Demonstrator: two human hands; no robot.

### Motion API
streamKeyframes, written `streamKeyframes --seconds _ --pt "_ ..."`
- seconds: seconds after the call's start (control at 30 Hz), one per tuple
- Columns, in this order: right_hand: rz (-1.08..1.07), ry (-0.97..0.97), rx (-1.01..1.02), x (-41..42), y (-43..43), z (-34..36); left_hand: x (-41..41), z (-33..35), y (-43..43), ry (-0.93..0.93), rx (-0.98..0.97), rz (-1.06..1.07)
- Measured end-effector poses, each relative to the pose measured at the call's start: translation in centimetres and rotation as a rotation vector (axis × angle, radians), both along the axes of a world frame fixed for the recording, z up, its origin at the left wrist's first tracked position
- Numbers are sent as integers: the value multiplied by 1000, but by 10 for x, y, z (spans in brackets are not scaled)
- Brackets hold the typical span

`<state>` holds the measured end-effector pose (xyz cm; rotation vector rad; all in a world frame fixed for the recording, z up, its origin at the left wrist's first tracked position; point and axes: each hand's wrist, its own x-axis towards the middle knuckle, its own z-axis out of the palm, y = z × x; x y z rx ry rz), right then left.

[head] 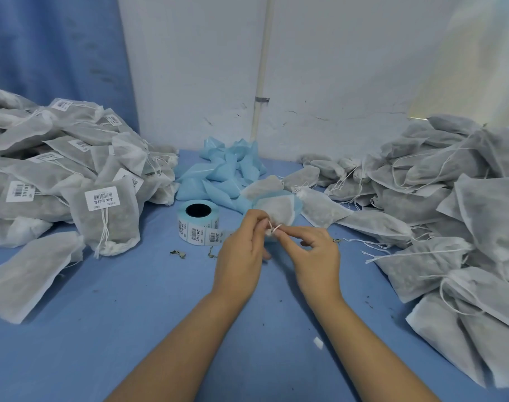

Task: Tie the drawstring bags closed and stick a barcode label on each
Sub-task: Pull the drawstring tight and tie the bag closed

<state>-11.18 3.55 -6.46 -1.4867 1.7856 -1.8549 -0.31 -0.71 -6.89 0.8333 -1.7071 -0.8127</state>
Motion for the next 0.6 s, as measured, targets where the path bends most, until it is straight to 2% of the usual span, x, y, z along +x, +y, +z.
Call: streamKeyframes --seconds 0.1,0.2,0.33,0.5,0.6 --pt "-65 190 33 0 -1 -2 0 1 2 83 9 -25" --pt "-82 216 28 1 -2 -3 -7 2 7 275 158 -79" --pt "35 39 14 4 0 -1 -14 1 6 398 277 -152" --pt "147 -243 92 5 -2 3 -8 0 -5 365 262 -147" --pt "300 -503 179 5 -2 5 -5 -1 -7 325 222 -157"
